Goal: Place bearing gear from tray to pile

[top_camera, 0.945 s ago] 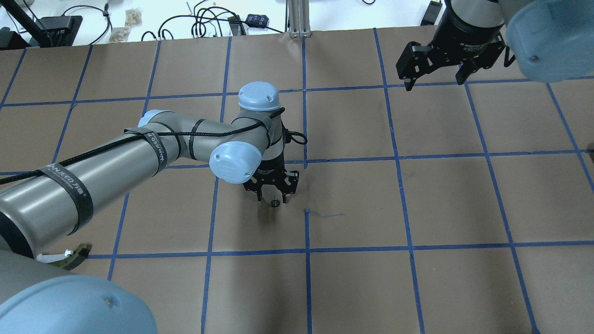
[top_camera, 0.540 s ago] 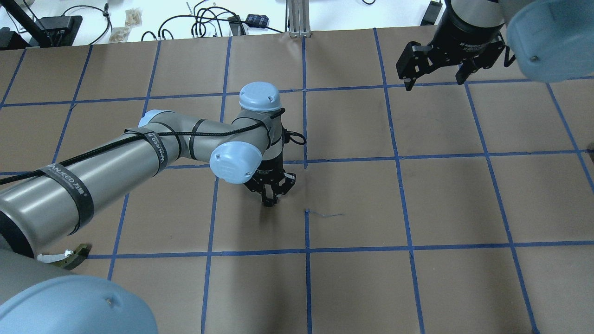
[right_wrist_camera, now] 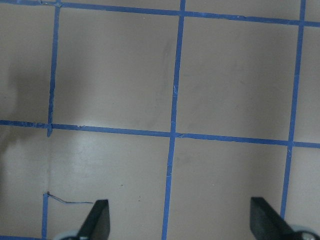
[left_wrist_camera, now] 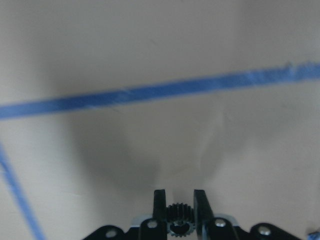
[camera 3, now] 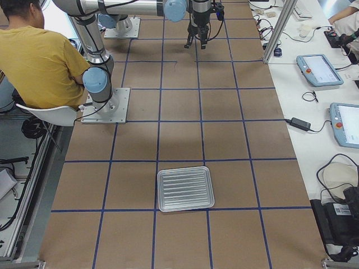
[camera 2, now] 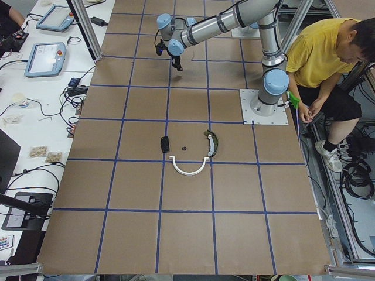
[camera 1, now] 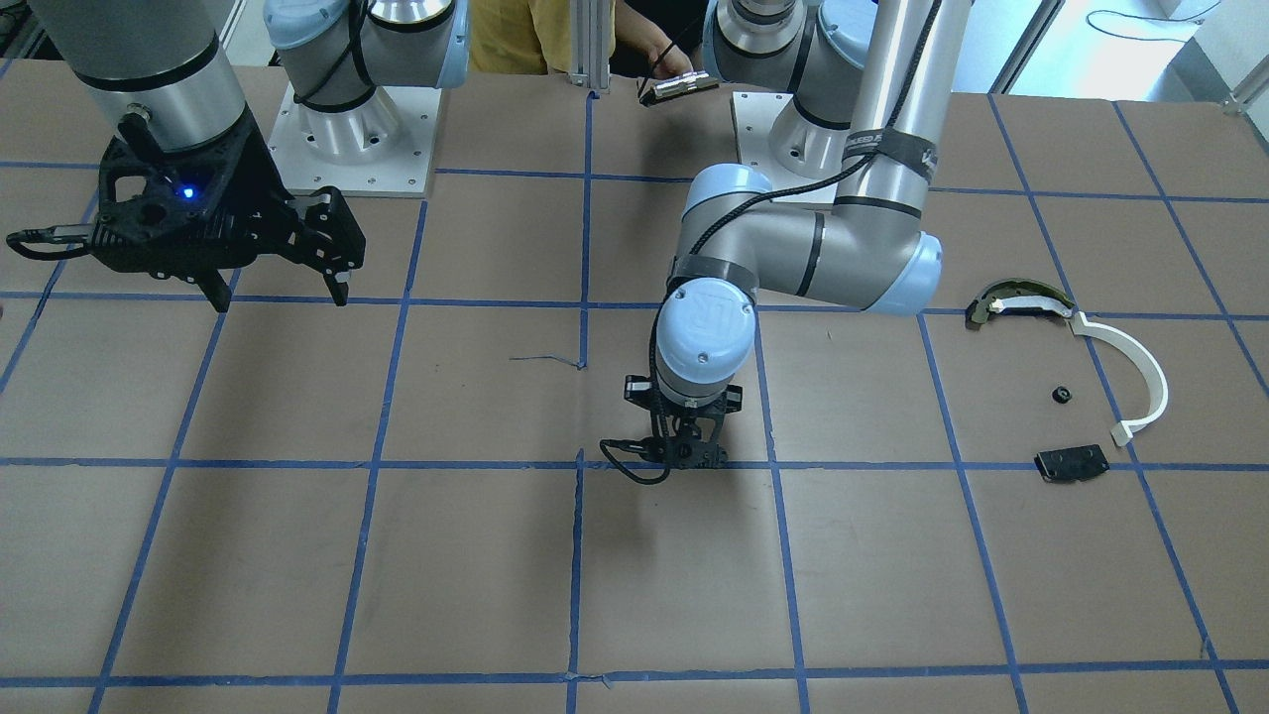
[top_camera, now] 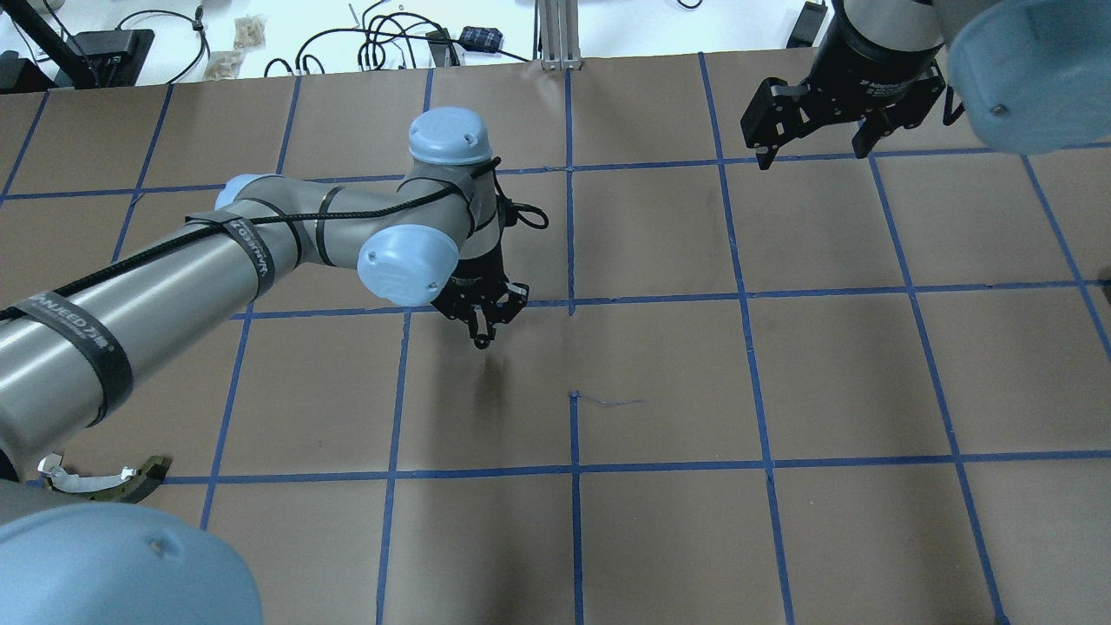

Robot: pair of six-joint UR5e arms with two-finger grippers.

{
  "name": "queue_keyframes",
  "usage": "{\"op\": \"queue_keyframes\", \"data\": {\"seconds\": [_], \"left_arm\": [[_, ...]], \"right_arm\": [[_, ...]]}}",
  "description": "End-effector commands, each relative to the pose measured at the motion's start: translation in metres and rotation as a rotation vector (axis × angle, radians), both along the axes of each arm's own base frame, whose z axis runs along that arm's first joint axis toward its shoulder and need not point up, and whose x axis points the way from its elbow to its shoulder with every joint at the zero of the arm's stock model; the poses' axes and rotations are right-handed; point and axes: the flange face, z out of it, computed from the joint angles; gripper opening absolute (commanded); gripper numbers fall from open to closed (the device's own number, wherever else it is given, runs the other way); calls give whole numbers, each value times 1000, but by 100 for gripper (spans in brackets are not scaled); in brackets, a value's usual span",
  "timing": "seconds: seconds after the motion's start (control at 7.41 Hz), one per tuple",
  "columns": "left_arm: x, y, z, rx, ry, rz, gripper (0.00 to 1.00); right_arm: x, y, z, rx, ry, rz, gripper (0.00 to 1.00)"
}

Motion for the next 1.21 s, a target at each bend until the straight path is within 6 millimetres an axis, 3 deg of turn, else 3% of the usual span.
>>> {"op": "queue_keyframes", "data": {"seconds": [0.0, 0.27, 0.4, 0.67, 0.94, 1.08], "left_arm": [[123, -53, 37, -22, -102, 102, 0], [261, -61, 44, 5, -147, 74, 0], [316, -58, 43, 18, -122, 44, 0], [379, -44, 41, 47, -87, 25, 0], [449, -10, 18, 94, -37, 65, 0], [472, 1, 5, 105, -23, 98, 0]], "right_arm": [[0, 0, 0, -1, 0, 0, 100], [0, 0, 0, -1, 0, 0, 100], [0, 0, 0, -1, 0, 0, 100], [0, 0, 0, -1, 0, -1, 100], [0, 0, 0, -1, 0, -2, 100], [0, 0, 0, -1, 0, -2, 100]]}}
